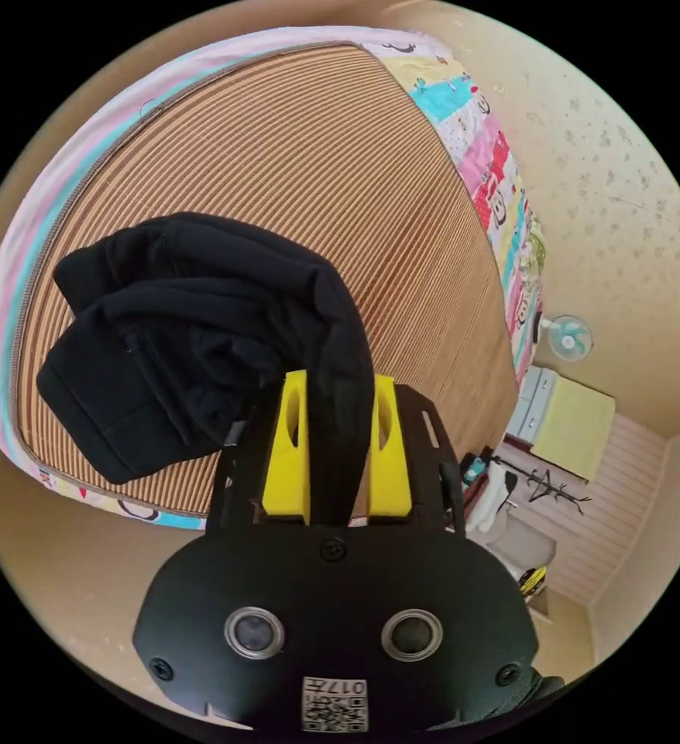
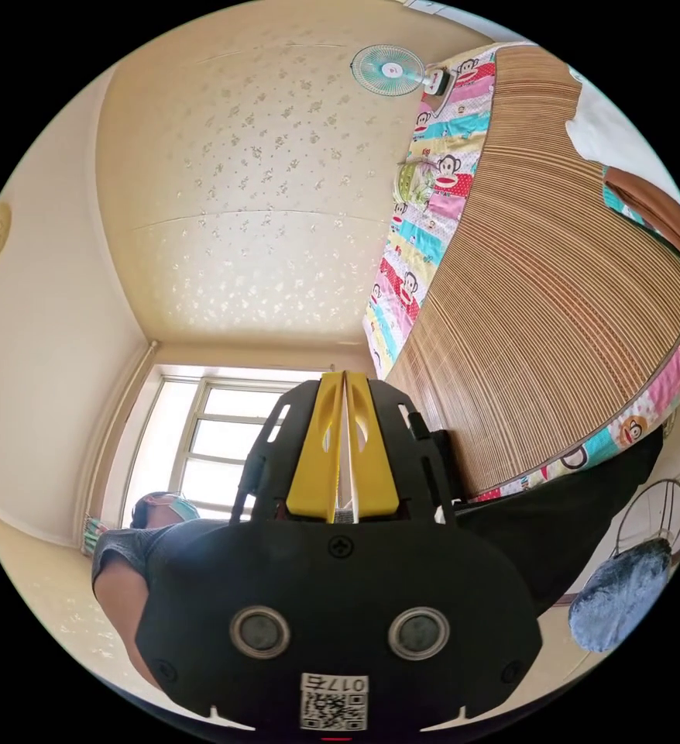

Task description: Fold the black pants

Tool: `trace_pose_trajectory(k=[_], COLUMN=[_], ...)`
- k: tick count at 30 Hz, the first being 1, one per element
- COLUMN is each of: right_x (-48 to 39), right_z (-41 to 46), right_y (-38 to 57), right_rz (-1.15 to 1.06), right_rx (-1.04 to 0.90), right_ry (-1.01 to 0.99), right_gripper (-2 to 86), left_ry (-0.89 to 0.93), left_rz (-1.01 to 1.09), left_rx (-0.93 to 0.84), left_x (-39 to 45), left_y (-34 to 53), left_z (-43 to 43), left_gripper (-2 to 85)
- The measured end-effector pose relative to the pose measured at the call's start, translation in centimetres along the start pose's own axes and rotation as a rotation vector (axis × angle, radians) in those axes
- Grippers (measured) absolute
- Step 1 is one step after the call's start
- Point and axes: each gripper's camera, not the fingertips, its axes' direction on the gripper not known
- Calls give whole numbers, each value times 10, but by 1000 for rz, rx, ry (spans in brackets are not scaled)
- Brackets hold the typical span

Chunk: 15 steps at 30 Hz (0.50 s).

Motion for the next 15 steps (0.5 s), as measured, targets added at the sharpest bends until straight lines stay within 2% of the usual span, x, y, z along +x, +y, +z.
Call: trace_pose_trajectory(k=[1,3,5,8,11,15], right_x=[0,0,2,4,11,-3], right_z=[1,6,15,46,98,187], right_y=[-1,-8,-17,-39,-64,-90], right_rz=[-3,-11,8,21,83,57], right_rx=[-1,-25,-75,-217,-403,-669], right_ry=[-10,-38,-22,52,101,122], right_gripper=[7,10,13,29,90,206], left_ry=[-84,-82,118,291,502,571], left_rz=[105,248,402,631,815,1072], left_rx=[12,-24,-72,-65,-53,-55], left_x=[16,31,40,66,96,158], left_y=[10,27,58,119,179,244], left_z=[18,41,63,82,90,90], left_gripper=[91,79,67,64,60,59])
